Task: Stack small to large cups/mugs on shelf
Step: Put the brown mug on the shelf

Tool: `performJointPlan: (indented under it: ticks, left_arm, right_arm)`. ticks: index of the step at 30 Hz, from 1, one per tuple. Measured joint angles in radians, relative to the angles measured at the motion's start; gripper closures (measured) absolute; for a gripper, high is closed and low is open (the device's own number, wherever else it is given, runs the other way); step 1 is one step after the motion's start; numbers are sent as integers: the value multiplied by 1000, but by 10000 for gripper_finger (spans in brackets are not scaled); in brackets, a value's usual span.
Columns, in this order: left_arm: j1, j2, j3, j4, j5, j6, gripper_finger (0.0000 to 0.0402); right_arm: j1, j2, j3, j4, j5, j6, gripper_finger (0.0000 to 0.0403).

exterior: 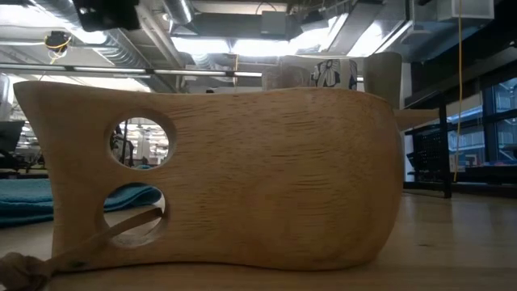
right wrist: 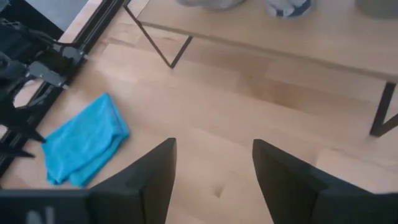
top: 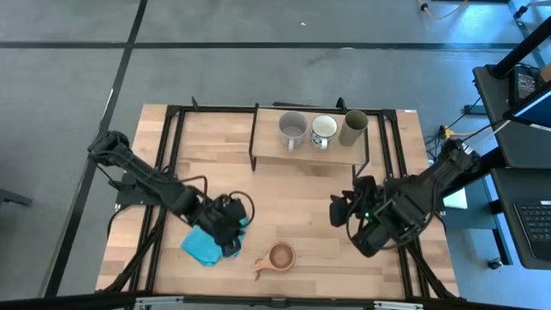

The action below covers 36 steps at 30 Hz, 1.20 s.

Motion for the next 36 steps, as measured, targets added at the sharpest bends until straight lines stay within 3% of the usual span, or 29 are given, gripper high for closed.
performJointPlan:
  ticks: [13,18,27,36]
  left_arm:
    - [-91,137,0,262,60,23,298]
    - [-100,211,0,393,66,-81,298]
    - [-100,318,0,404,59,-238,298]
    - [-129,339,2,478,9,-262,298]
  right_arm:
    - [15,97,0,7,-72,121,190]
    - [35,104,0,28,-75,91,190]
    - [73,98,0,27,-76,49,190]
    - [79,98,0,13,-71,44,190]
